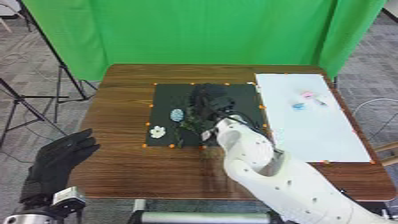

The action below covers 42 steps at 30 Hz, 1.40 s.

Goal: Arrange flowers

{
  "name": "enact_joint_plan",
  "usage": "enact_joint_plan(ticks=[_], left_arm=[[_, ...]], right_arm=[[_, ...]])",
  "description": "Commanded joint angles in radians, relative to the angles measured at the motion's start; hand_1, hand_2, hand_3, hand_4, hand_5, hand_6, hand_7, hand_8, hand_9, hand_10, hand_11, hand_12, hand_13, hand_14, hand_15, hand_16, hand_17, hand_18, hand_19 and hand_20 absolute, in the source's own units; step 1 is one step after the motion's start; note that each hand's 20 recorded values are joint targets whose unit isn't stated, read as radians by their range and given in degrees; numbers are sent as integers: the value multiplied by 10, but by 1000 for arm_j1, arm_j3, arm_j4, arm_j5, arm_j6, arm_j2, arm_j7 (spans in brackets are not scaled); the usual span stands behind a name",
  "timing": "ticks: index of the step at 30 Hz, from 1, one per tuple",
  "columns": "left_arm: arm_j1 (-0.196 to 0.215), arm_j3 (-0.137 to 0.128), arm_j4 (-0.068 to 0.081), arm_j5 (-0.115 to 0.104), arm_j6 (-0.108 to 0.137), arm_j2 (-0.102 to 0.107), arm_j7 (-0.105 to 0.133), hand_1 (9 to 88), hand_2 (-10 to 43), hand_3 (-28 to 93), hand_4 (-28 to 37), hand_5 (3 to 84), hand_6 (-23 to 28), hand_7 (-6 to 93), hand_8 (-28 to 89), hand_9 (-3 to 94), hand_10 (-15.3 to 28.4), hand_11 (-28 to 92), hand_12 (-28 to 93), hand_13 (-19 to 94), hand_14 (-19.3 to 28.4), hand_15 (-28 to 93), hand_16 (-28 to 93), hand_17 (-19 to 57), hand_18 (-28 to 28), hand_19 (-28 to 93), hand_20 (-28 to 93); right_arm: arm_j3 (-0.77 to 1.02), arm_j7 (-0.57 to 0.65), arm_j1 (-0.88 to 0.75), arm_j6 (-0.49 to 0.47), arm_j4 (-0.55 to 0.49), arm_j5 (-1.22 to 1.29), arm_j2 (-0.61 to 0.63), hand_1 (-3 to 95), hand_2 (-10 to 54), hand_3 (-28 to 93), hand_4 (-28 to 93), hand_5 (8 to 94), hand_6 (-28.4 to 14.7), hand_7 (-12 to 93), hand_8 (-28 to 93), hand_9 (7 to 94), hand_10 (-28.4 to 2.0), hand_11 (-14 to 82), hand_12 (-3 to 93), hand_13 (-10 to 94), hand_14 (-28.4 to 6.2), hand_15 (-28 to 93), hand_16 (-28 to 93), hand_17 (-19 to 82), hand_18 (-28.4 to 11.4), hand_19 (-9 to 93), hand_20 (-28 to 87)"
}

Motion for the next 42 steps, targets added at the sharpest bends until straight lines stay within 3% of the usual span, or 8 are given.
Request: enact_joint_plan(ticks=[1, 5, 20, 31, 32, 35, 39, 42], left_arm=[[-35, 7, 6, 18, -32, -7, -35, 272, 62, 831, -135, 465, 142, 145, -87, 389, 223, 368, 90, 282, 284, 599, -128, -98, 213, 565, 120], [-59, 9, 12, 24, -45, -13, -55, 272, 62, 831, -135, 464, 142, 145, -87, 388, 223, 368, 90, 282, 284, 600, -128, -98, 213, 565, 120], [-109, 24, 28, 32, -71, -14, -78, 272, 62, 832, -135, 465, 143, 145, -86, 389, 223, 368, 90, 282, 284, 599, -128, -98, 213, 565, 120], [-111, 27, 28, 31, -69, -13, -78, 272, 62, 831, -135, 464, 143, 144, -87, 389, 223, 368, 90, 282, 284, 600, -128, -98, 213, 565, 120], [-109, 29, 28, 25, -61, -5, -71, 272, 62, 832, -135, 464, 143, 144, -87, 389, 223, 368, 90, 282, 284, 600, -128, -98, 213, 565, 120], [-117, 31, 30, 32, -71, -9, -82, 272, 62, 831, -135, 465, 143, 144, -86, 389, 223, 367, 90, 282, 284, 600, -128, -98, 213, 566, 120], [-122, 33, 31, 34, -73, -15, -88, 272, 63, 831, -135, 465, 143, 143, -86, 389, 223, 367, 90, 282, 284, 600, -128, -98, 213, 565, 119], [-116, 37, 31, 26, -64, -4, -79, 273, 63, 831, -135, 465, 143, 144, -86, 389, 223, 367, 90, 282, 284, 600, -128, -98, 213, 565, 119]], right_arm=[[-34, 2, 9, -18, 71, -49, -83, 567, -95, 773, -283, 789, -2, 278, 28, 901, -72, 165, 400, 693, -54, 664, 358, 281, -249, 870, 415], [-27, 19, 11, -30, 118, -70, -117, 565, -95, 774, -283, 788, -1, 281, 27, 900, -71, 165, 400, 691, -53, 664, 359, 279, -248, 867, 417], [1, 50, -3, -48, 221, -188, -132, 564, -95, 774, -283, 783, 0, 290, 20, 897, -70, 167, 399, 688, -52, 664, 356, 276, -248, 863, 422], [-16, 66, 9, -13, 209, -207, -139, 563, -95, 779, -283, 782, 0, 291, 18, 898, -71, 167, 396, 689, -53, 664, 354, 276, -251, 863, 424], [-17, 66, 8, -21, 205, -202, -142, 560, -95, 781, -283, 781, 1, 291, 17, 898, -70, 167, 396, 690, -54, 664, 354, 276, -253, 863, 425], [-15, 75, 0, -39, 197, -200, -154, 548, -95, 779, -283, 776, -3, 291, 17, 894, -71, 169, 400, 683, -62, 665, 355, 270, -257, 861, 425], [0, 68, -11, -72, 181, -186, -162, 507, -95, 780, -283, 735, -20, 284, 6, 849, -83, 182, 395, 636, -79, 691, 341, 246, -264, 855, 425], [1, 62, -12, -77, 182, -195, -161, 490, -95, 785, -283, 706, -29, 285, -11, 815, -91, 193, 388, 611, -87, 705, 329, 232, -266, 849, 427]])
